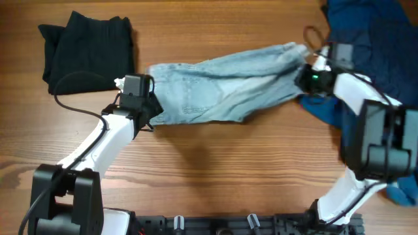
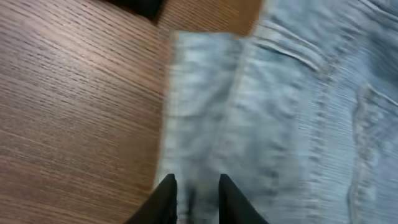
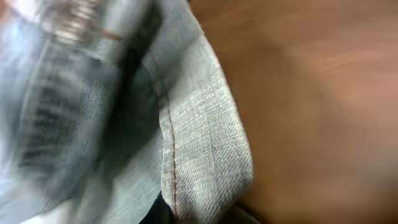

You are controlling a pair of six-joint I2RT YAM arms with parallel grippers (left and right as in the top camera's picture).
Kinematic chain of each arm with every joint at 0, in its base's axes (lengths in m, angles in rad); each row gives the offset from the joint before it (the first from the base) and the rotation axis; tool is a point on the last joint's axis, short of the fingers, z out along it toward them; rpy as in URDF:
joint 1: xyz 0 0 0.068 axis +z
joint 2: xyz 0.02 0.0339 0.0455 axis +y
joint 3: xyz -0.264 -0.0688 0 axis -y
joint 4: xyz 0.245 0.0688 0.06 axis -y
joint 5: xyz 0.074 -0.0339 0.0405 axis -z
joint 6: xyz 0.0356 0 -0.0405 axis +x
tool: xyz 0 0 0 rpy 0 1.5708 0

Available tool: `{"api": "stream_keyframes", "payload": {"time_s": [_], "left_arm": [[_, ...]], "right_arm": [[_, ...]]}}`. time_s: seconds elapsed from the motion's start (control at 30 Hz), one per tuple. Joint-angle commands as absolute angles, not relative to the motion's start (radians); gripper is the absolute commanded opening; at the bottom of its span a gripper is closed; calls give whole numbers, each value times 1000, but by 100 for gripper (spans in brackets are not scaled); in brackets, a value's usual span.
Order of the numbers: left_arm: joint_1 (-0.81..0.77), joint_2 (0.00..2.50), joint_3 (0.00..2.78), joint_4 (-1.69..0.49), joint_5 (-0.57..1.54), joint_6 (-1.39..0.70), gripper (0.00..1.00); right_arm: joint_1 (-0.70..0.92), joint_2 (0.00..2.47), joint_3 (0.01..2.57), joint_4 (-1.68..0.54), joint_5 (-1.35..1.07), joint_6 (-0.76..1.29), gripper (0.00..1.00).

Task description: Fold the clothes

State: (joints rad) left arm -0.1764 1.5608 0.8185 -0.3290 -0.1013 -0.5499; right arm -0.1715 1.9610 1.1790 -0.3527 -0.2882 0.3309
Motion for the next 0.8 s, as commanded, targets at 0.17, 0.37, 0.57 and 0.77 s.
{"api": "stream_keyframes", "payload": {"time_s": [0.17, 0.37, 0.57, 0.77], "left_arm": [[-172, 1567, 825, -327, -86, -539, 22], [-171, 1563, 825, -319, -78, -539, 22], [-65, 1415, 825, -321, 25, -565, 23], [4, 1281, 825, -338, 64, -564, 23]], "right_arm": [[-177, 1701, 1172, -476, -488, 181, 4], [100, 1701, 1172, -482, -519, 194, 4], [317, 1701, 1172, -429, -567, 271, 4], [466, 1702, 1172, -245, -570, 358, 4]]}}
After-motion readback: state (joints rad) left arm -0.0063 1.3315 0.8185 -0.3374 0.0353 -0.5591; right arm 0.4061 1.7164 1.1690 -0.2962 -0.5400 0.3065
